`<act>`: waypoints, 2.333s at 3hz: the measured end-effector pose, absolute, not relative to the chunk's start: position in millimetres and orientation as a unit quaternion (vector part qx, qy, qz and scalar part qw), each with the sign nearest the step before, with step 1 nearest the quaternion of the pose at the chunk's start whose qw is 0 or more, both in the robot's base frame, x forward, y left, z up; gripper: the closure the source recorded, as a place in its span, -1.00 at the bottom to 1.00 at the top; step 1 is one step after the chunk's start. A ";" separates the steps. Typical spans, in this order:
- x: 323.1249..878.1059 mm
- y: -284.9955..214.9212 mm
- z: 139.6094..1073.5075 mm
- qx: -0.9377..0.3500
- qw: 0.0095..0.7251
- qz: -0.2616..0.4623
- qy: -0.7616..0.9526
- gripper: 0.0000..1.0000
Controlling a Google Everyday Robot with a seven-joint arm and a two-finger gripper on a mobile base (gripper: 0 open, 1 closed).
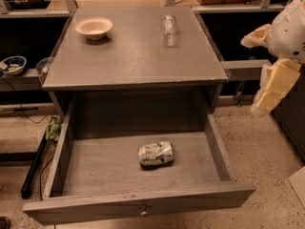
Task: Pick 7up can from top drawer and place on counter
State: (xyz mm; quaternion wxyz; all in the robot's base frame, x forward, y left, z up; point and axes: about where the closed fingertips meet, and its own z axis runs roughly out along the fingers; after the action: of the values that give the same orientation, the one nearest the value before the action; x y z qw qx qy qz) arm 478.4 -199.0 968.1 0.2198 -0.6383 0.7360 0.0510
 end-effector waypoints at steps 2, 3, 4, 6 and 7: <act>481.2 -170.5 943.7 -0.644 0.225 0.014 0.731 -1.00; 481.2 -170.5 943.7 -0.644 0.225 0.014 0.731 -1.00; 492.4 -165.4 944.9 -0.645 0.240 0.019 0.726 -1.00; 531.9 -126.6 927.4 -0.662 0.244 0.038 0.708 -1.00; 521.4 -120.3 912.3 -0.662 0.239 0.042 0.709 -1.00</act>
Offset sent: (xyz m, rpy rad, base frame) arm -0.0024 0.0190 -0.0203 -0.0956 -0.0834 -0.0177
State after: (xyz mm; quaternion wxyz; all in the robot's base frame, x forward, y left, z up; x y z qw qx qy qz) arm 521.4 -120.3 912.3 0.2390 -0.6623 0.7088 0.0420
